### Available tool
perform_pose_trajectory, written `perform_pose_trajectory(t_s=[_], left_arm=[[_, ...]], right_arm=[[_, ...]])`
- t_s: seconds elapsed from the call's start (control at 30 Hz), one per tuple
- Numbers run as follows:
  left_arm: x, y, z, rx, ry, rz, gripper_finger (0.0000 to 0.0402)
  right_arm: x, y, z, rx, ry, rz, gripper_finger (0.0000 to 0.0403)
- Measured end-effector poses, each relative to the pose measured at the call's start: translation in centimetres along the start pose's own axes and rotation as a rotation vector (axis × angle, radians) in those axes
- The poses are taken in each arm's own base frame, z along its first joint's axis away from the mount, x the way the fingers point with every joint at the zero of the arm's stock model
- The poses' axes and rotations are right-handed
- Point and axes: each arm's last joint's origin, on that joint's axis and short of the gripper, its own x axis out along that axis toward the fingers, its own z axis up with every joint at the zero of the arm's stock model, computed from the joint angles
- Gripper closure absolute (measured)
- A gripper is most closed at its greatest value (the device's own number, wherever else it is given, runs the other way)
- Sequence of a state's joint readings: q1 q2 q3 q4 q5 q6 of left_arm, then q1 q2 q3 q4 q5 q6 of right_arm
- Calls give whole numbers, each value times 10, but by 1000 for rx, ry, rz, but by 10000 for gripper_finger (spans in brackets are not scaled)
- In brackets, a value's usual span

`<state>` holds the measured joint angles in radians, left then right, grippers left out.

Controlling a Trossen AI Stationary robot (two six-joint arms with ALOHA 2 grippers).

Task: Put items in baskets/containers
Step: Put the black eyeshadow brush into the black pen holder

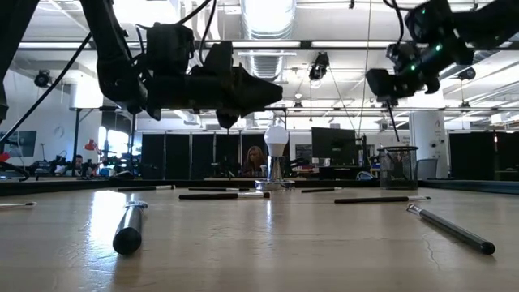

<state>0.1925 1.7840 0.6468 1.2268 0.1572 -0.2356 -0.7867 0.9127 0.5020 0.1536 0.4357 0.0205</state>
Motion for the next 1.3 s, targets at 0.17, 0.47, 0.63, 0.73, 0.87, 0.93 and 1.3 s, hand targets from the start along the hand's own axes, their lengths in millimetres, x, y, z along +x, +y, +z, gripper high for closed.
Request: perform_pose_trajectory(t_s=[0.17,0.47,0.63,0.73,0.87,0.93,1.3], left_arm=[[0,0,-1,1,9,-1,314],[0,1,-4,0,41,2,314],[0,1,-4,-1,42,1,314],[0,1,-4,-1,45,1,314],[0,1,-5,-3,50,2,314],[0,1,-5,-3,50,2,314],[0,1,-5,-5,57,-8,314]], right_arm=[[18,-9,-14,71,72,13,394],[43,0,-40,94,198,5,392],[51,3,-51,94,252,-9,391],[54,4,-55,93,273,-16,391],[59,2,-62,118,305,-38,390],[61,1,-63,119,309,-45,390],[59,-3,-61,132,310,-83,328]])
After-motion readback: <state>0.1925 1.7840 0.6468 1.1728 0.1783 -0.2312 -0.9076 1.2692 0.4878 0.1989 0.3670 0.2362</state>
